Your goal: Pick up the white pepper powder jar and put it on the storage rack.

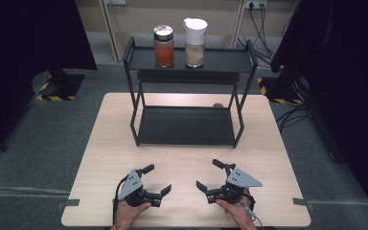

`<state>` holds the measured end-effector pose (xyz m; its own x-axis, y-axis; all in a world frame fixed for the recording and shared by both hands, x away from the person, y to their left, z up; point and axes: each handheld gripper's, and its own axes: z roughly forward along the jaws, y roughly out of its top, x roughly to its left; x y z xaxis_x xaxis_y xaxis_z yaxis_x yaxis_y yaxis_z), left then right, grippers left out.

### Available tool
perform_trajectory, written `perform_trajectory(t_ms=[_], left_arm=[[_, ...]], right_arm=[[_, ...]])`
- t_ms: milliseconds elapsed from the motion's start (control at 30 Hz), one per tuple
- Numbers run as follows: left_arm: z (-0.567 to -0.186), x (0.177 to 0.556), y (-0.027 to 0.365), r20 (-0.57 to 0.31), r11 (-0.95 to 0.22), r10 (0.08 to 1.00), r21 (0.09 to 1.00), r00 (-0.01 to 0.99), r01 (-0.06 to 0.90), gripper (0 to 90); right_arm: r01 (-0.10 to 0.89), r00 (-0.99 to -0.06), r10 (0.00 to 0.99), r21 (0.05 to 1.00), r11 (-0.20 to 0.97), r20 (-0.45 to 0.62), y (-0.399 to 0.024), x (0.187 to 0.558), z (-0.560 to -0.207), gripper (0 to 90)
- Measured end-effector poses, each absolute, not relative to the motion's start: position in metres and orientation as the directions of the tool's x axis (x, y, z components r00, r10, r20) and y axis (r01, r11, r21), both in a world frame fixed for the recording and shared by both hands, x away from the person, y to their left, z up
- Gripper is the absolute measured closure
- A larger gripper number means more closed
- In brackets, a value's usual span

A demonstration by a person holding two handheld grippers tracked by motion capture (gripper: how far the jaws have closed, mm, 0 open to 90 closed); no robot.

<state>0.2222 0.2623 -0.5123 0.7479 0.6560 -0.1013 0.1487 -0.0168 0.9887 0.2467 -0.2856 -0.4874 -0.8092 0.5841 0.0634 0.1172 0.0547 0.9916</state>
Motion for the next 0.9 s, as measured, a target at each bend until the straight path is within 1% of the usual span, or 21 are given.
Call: perform_trajectory(t_ms=[267, 900], left_arm=[[-0.5116, 0.2184, 0.2623, -0.086, -0.022, 0.652, 0.991, 0.754, 0.132, 0.8], [-0.5119, 0.2183, 0.2625, -0.088, -0.019, 0.654, 0.991, 0.751, 0.134, 0.8]], right_arm=[[0.116, -0.807, 0.587, 0.992, 0.049, 0.066, -0.2855, 0.2455, -0.4872, 0.3], [0.132, -0.805, 0.587, 0.990, 0.043, 0.082, -0.2865, 0.2479, -0.4886, 0.3]])
